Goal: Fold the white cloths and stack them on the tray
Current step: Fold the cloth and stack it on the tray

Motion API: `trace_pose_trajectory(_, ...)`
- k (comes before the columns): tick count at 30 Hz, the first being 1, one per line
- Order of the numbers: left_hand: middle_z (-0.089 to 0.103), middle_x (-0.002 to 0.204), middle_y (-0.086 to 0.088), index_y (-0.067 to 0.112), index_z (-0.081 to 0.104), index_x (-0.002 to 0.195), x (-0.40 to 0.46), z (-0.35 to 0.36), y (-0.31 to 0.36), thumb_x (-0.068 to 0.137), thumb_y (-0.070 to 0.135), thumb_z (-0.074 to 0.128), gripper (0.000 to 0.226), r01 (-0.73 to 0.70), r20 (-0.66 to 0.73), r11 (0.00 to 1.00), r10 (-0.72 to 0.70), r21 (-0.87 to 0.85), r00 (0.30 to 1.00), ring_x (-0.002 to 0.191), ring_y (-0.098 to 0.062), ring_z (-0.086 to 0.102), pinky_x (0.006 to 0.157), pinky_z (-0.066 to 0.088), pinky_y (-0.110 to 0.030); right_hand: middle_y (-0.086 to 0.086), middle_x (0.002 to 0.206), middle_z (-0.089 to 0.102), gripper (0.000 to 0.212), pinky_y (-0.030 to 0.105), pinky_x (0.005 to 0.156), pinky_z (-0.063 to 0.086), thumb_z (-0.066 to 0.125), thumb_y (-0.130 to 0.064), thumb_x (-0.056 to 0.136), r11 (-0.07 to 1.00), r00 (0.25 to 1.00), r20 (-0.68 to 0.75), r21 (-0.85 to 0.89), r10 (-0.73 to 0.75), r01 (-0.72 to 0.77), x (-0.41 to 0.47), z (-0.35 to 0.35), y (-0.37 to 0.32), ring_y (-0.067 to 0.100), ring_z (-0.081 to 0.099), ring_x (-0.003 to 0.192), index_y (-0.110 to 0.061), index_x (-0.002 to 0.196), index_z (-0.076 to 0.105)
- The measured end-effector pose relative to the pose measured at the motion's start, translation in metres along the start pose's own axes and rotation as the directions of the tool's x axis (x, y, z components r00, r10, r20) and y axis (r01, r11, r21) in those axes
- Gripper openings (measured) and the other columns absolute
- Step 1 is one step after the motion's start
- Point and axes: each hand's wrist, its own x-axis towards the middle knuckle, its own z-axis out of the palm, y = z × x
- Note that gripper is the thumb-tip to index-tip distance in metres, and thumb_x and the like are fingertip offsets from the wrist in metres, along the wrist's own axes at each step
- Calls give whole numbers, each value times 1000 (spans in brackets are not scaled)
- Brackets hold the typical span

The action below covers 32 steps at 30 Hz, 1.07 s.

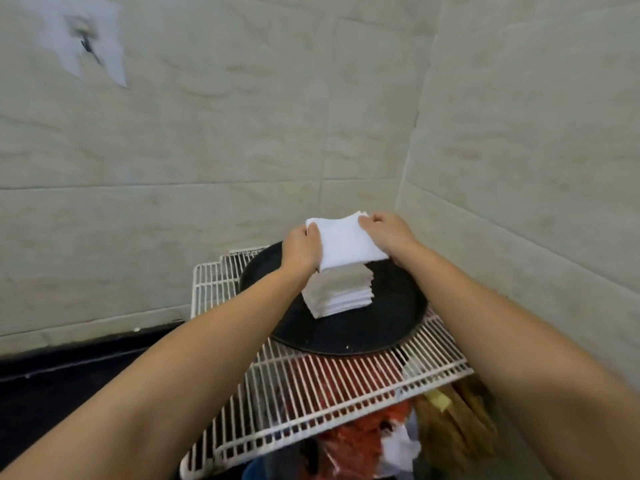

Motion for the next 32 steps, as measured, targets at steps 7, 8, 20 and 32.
trace_pose_trajectory(7, 63, 102, -23, -7, 62, 103, 38, 23, -19, 99, 23, 33, 43, 114, -154, 972, -82, 207, 985, 93, -34, 58, 71, 37, -30, 2, 54, 33, 48, 33, 50, 20, 51, -28, 94, 999, 980, 197, -25, -35, 40, 53, 28, 33, 21, 35, 60, -17, 51, 31)
trace_pose_trajectory(8, 63, 104, -26, -9, 62, 102, 40, 23, -22, 99, 23, 33, 42, 119, -167, 964, -81, 238, 983, 97, -36, 59, 71, 36, -31, 2, 54, 32, 48, 34, 50, 19, 50, -27, 94, 998, 976, 216, -29, -39, 47, 54, 32, 37, 21, 34, 61, -17, 51, 31)
trace_pose_trajectory(20, 60, 100, -37, -13, 54, 73, 29, 15, -34, 98, 18, 38, 43, 88, -214, 891, 10, 445, 977, 87, -44, 59, 66, 43, -41, 2, 54, 25, 49, 30, 47, 16, 50, -26, 93, 980, 950, 273, -83, -151, 180, 50, 40, 41, 20, 26, 52, -19, 53, 23)
trace_pose_trajectory(32, 52, 35, -5, 7, 49, 48, 21, -7, -41, 99, 36, 36, 60, 124, -156, 884, -59, 450, 986, 35, -16, 50, 54, 43, -24, 5, 64, 49, 45, 31, 56, 30, 52, -37, 92, 983, 980, 145, -101, -138, 154, 49, 30, 39, 26, 50, 65, -17, 55, 38)
